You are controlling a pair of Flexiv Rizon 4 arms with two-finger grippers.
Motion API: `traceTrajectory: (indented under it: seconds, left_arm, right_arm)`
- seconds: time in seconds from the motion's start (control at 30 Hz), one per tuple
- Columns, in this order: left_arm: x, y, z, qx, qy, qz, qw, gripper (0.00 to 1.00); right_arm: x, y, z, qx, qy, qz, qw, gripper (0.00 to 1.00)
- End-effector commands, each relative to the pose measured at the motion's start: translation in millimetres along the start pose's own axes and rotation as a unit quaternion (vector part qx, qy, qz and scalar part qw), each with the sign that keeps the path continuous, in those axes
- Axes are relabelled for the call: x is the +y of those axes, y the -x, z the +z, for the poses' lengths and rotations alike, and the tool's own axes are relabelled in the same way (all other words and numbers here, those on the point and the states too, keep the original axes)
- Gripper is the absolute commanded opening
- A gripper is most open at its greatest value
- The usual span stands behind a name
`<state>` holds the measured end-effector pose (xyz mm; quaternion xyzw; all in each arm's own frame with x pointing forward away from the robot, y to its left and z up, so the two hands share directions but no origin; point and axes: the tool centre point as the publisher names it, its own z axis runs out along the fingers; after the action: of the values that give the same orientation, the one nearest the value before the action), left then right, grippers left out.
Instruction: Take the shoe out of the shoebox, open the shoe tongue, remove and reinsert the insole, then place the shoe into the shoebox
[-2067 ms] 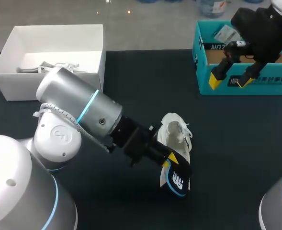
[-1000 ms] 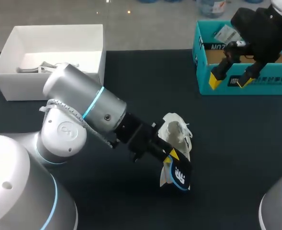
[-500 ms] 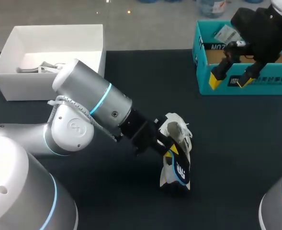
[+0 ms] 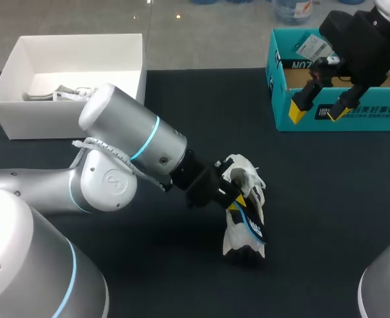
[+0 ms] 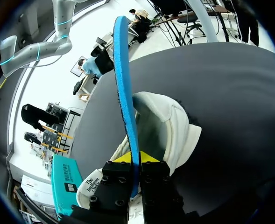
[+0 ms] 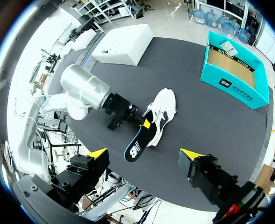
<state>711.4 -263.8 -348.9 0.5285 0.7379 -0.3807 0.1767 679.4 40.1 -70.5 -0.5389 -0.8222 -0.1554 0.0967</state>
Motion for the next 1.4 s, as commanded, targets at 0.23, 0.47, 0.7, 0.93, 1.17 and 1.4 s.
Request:
traceTrajectory:
  seconds: [0.23,0.47,0.7,0.93,1.17,1.4]
  left_arm:
    - [-0.7,1.5,-15.0,-0.013,0.0,0.011,1.0,0.6]
    - [-18.3,7.9,-23.2,-0.032,-0.005,0.013,0.999,0.59]
    - [-39.7,10.6,-14.3,-0.035,-0.017,0.016,0.999,0.42]
    - [-41.1,5.8,-10.2,-0.027,-0.019,0.021,0.999,0.0]
    - [-33.3,-1.6,-15.5,-0.023,-0.015,0.017,0.999,0.0]
    - [-24.6,-9.5,-9.6,-0.017,-0.012,0.005,1.0,0.0]
  right_arm:
    - [2.6,-0.1,0.7,0.0,-0.002,0.0,1.0,1.0]
    - [2.6,-0.1,0.7,0.0,-0.002,0.0,1.0,1.0]
    - [2.6,-0.1,0.7,0.0,-0.002,0.0,1.0,1.0]
    - [2.6,-0.1,0.7,0.0,-0.002,0.0,1.0,1.0]
    - [2.6,-0.1,0.7,0.0,-0.002,0.0,1.0,1.0]
    - [2.6,-0.1,0.7,0.0,-0.002,0.0,1.0,1.0]
